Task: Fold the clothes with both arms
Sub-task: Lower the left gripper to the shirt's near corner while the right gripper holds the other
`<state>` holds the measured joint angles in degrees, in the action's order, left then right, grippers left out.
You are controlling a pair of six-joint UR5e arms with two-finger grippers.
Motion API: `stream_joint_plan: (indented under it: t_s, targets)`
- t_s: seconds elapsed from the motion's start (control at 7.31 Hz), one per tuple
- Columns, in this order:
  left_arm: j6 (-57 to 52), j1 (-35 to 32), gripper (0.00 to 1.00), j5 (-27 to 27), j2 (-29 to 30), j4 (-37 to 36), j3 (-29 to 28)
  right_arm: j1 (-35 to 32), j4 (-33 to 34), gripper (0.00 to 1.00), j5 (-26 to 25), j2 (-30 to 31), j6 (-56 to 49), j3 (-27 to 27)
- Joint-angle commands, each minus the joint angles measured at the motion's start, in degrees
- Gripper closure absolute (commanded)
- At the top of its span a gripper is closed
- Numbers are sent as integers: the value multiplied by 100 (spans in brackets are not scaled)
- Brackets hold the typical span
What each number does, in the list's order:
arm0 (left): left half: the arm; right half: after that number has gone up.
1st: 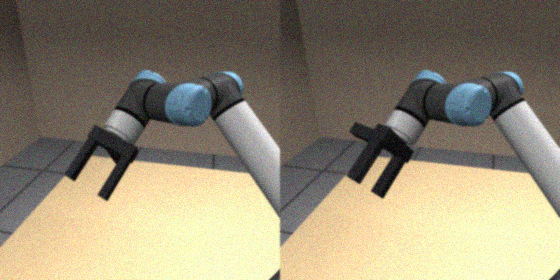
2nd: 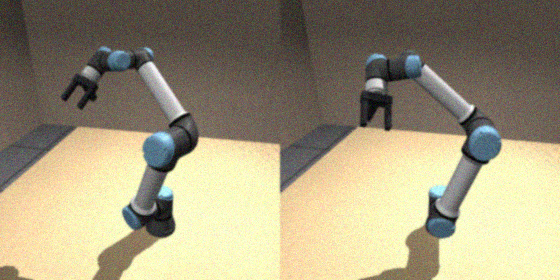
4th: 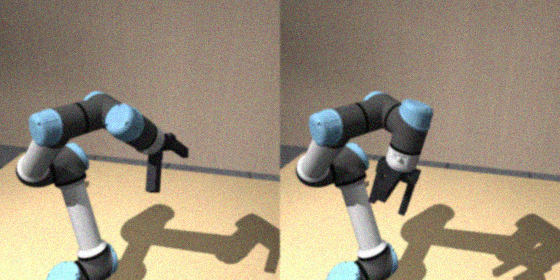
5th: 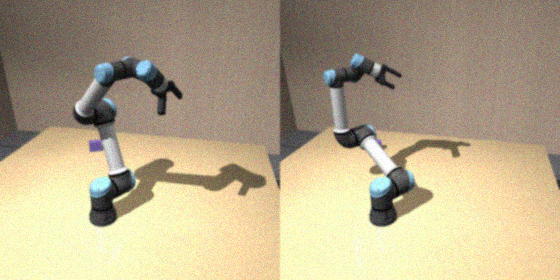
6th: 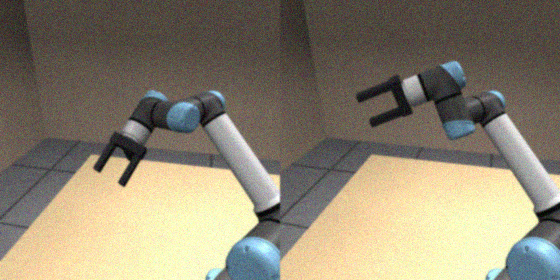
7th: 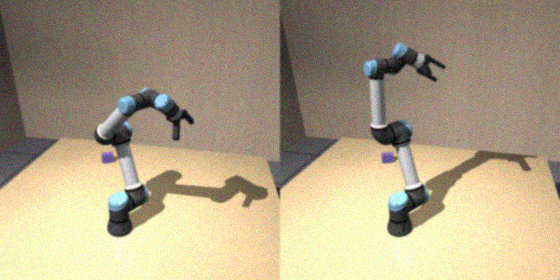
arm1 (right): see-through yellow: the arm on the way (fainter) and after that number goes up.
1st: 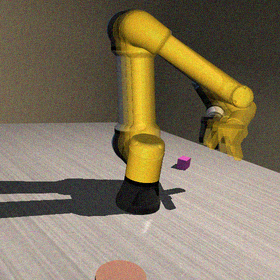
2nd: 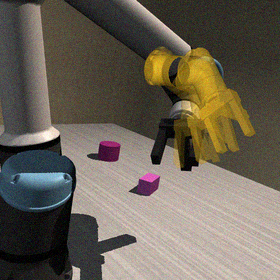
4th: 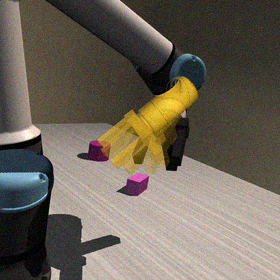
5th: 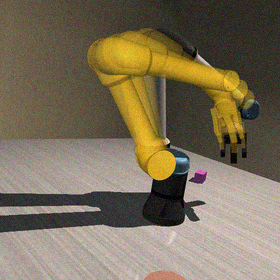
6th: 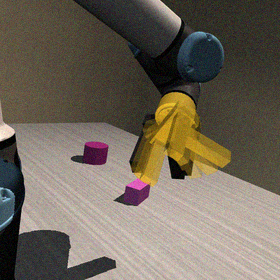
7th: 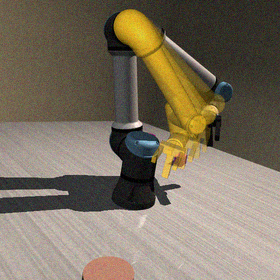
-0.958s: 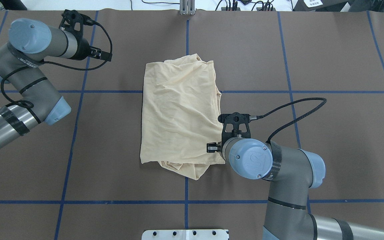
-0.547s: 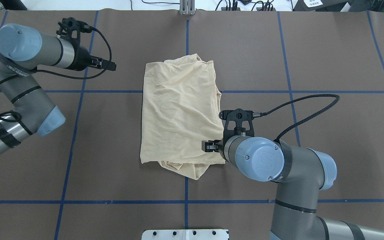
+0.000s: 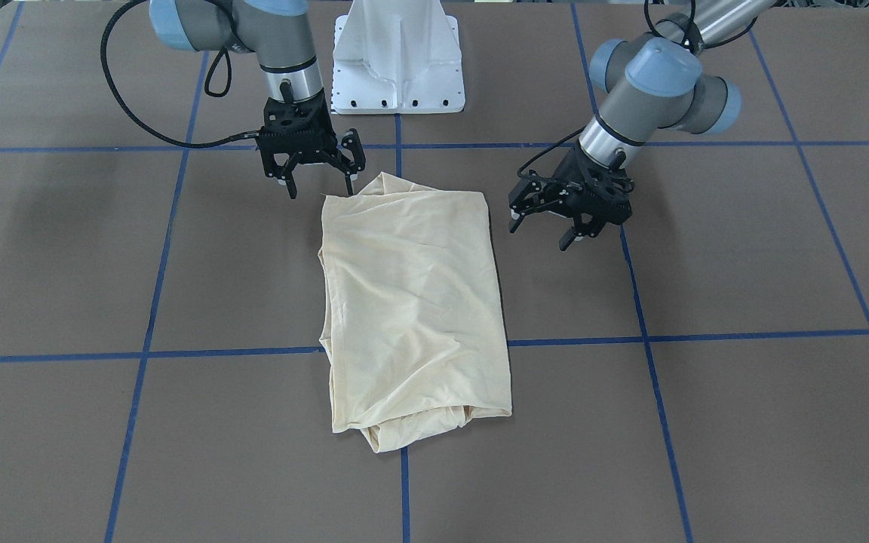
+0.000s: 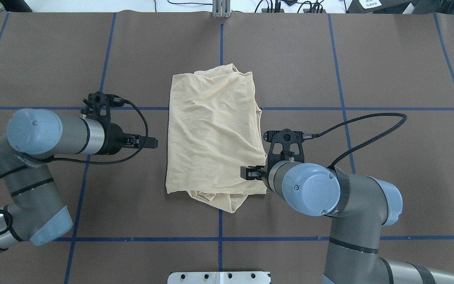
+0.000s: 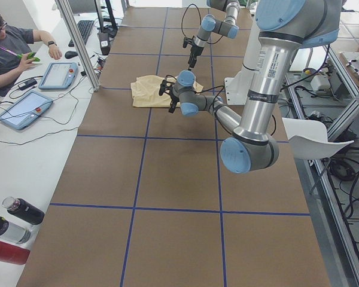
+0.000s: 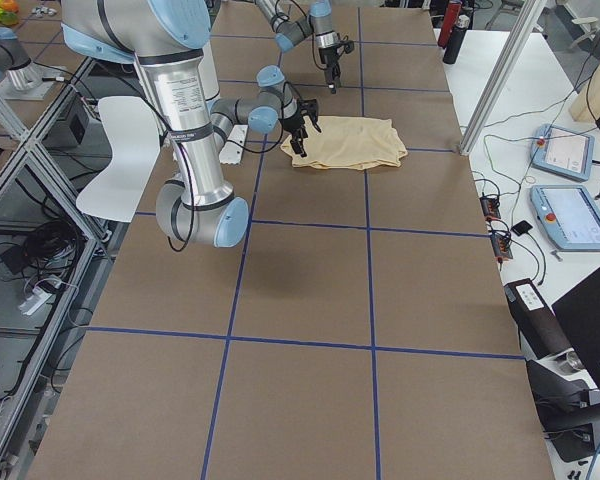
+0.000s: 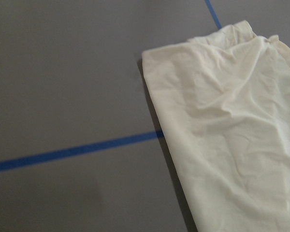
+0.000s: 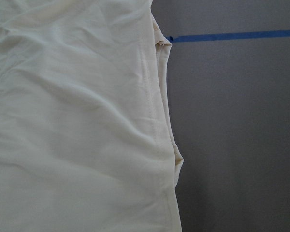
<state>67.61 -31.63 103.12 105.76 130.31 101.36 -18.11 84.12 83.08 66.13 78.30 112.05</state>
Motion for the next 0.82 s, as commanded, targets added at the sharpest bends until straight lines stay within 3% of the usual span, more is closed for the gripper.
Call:
stream_joint_plan:
  t_s: [0.0, 0.41, 0.68]
  targets:
    - [1093, 744, 0, -511, 31, -163, 94, 0, 0, 0, -11, 5, 1, 1]
    - [1615, 1131, 15, -669, 189, -251, 42, 0, -9, 0, -11, 5, 1, 1]
    - [1615, 1185, 20, -679, 252, -260, -20, 0, -9, 0, -11, 5, 1, 1]
